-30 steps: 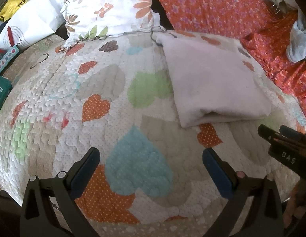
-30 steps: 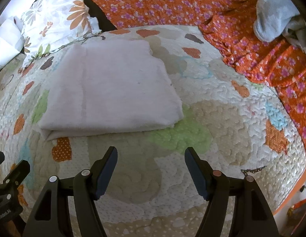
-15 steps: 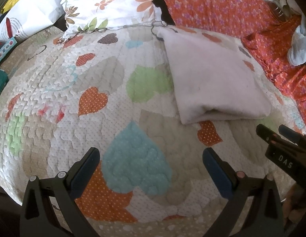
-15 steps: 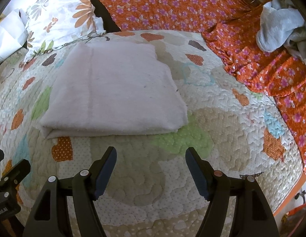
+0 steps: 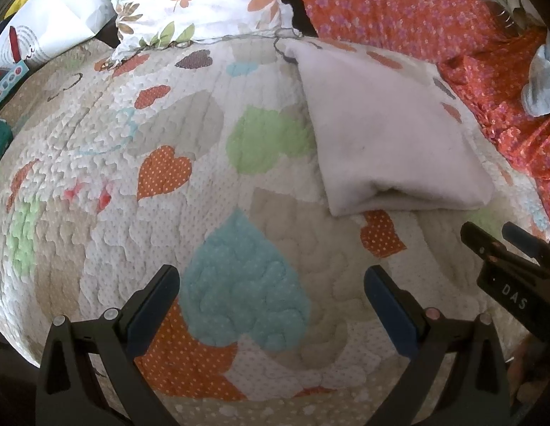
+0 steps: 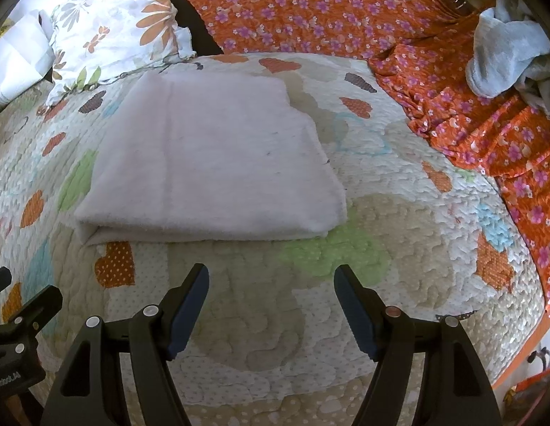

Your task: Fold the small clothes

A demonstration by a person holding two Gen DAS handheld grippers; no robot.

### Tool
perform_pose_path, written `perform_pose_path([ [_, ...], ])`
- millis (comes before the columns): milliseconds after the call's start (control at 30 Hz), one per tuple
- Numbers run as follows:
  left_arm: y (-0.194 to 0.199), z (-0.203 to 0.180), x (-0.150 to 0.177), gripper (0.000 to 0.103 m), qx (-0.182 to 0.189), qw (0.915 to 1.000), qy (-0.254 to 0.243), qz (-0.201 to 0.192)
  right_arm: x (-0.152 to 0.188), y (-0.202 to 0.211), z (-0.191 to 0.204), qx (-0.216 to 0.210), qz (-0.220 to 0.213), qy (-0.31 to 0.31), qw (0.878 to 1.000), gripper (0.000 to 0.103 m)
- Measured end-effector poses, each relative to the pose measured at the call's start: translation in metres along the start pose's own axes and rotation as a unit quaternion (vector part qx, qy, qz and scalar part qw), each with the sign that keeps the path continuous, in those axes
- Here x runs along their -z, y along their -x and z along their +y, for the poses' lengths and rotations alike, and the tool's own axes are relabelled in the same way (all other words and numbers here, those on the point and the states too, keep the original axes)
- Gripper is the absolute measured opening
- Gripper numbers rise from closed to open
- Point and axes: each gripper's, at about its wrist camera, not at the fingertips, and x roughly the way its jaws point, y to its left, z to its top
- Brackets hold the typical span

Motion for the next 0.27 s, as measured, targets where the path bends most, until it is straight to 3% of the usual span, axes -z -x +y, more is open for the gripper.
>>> perform_pose_path([
  [267, -0.002, 0.001, -0.001, 0.103, 0.006, 1.0000, -0.003, 0.006, 0.003, -0.002, 0.013, -0.009, 0.002, 0.018, 1.000, 0.079],
])
